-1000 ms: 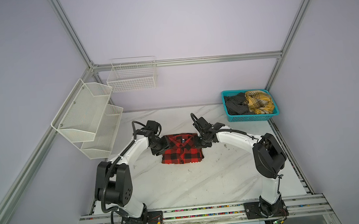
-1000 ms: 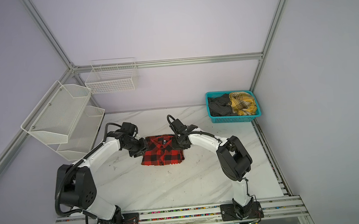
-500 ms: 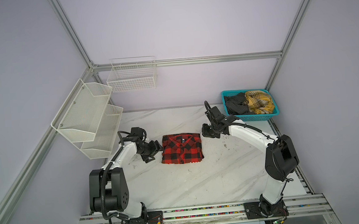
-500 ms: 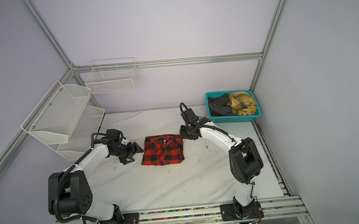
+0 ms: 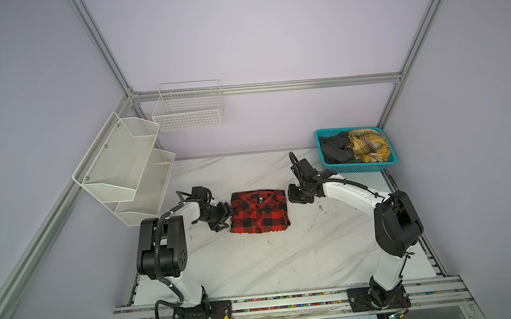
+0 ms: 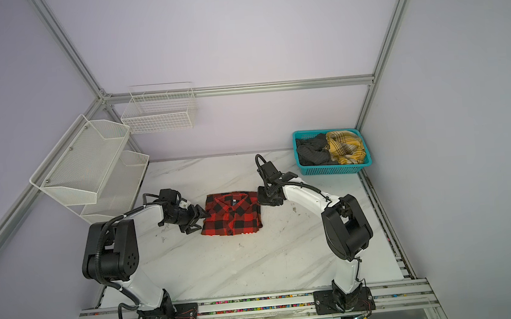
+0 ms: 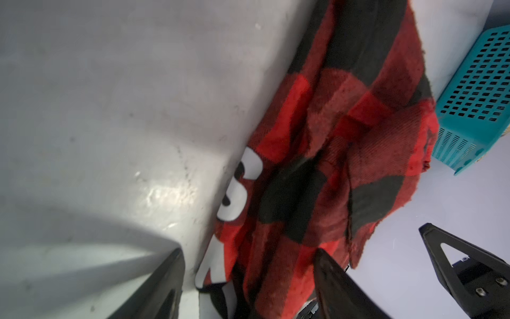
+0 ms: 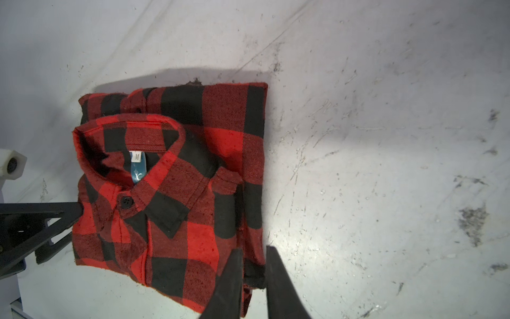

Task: Fold and stack the long sleeve shirts

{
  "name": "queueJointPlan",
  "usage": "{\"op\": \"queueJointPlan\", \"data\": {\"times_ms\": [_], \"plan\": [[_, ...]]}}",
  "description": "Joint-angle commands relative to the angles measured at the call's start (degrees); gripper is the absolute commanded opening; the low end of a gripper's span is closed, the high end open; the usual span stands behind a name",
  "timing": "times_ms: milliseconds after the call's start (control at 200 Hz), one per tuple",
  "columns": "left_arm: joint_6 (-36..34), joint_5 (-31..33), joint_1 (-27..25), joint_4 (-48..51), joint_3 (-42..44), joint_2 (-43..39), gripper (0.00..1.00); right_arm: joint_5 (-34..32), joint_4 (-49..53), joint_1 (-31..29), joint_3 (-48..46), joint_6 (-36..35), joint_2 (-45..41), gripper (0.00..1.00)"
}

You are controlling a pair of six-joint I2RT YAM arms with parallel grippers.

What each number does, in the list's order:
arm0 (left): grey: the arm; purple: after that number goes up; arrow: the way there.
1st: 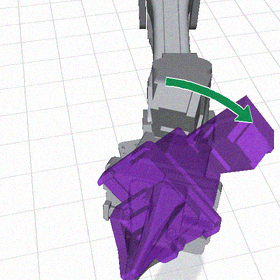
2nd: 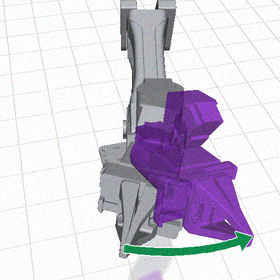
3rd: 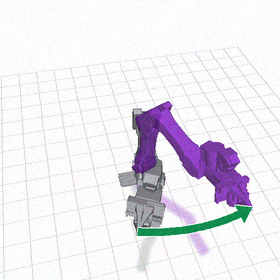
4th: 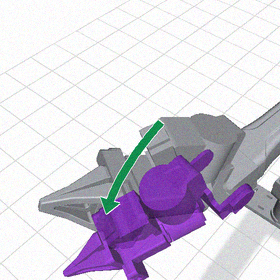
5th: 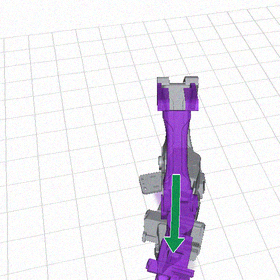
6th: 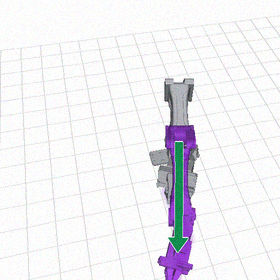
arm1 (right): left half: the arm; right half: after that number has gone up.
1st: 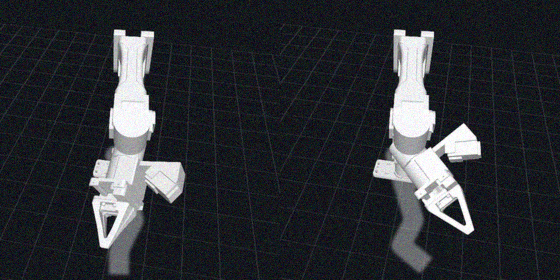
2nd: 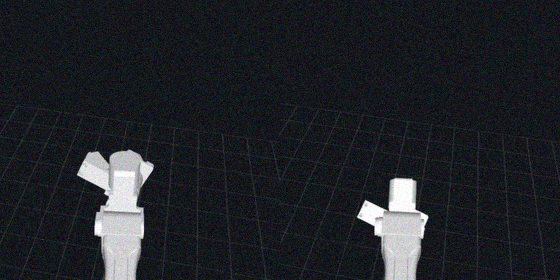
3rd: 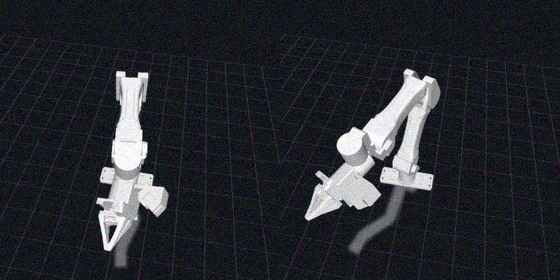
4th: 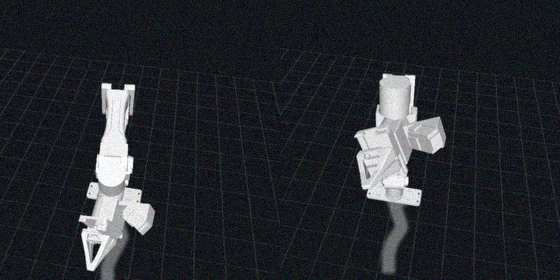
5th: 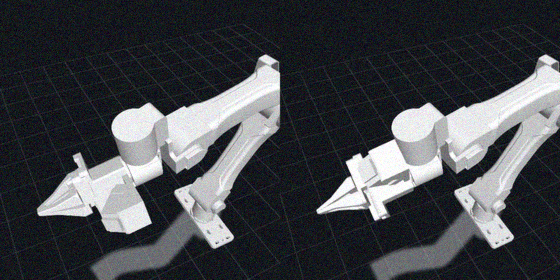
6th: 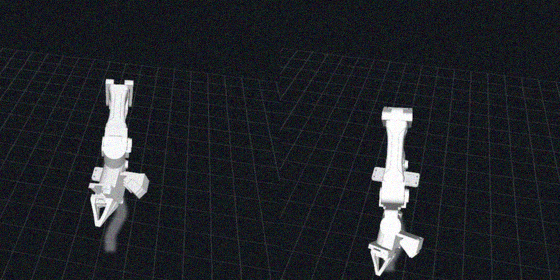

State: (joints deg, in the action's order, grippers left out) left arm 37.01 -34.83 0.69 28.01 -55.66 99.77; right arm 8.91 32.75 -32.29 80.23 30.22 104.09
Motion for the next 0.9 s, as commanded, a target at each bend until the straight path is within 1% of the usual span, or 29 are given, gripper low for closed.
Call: {"op": "queueJointPlan", "data": {"times_ms": [0, 135, 300, 365, 470, 590, 670, 755, 895], "plan": [[0.26, -0.62, 0.24, -3.54, 0.04, 3.43, 0.69, -0.46, -0.45, -0.04, -0.35, 0.5, 0.54, 0.2], [0.35, -0.69, 0.12, -5.22, -0.24, 5.43, 0.62, -0.47, -0.15, 0.05, 0.61, 0.8, 1.46, 0.2], [1.68, -1.8, -0.19, -7.41, -0.32, 8.27, 0.46, -0.69, 0.21, 0.21, 1.06, 1.25, 1.73, 0.2], [2.03, -1.89, -0.63, -7.62, -0.74, 9.13, 0.35, -0.65, 0.03, 0.3, 0.63, 1.29, 1.79, 0.2], [2.38, -1.27, -1.27, -7.62, -1.38, 9.33, 0.22, -0.33, -0.15, 0.3, 0.28, 1.25, 2.25, 0.19], [3.01, -0.15, -1.57, -7.79, -1.34, 8.43, 0.11, -0.46, 0.03, 0.3, 0.25, 1.42, 2.2, 0.19], [3.23, -0.47, -1.57, -7.8, -1.48, 7.97, 0.0, -0.9, 0.03, 0.31, -0.18, 1.51, 1.6, 0.19], [3.59, -1.12, -1.69, -7.88, -1.72, 6.82, 0.0, -1.08, -0.14, 0.37, -0.86, 1.61, 1.04, 0.19], [3.44, 1.48, -1.86, -6.85, -2.36, 3.76, 0.0, -1.29, -0.06, 0.52, -1.47, 1.77, 0.47, 0.19]]}}
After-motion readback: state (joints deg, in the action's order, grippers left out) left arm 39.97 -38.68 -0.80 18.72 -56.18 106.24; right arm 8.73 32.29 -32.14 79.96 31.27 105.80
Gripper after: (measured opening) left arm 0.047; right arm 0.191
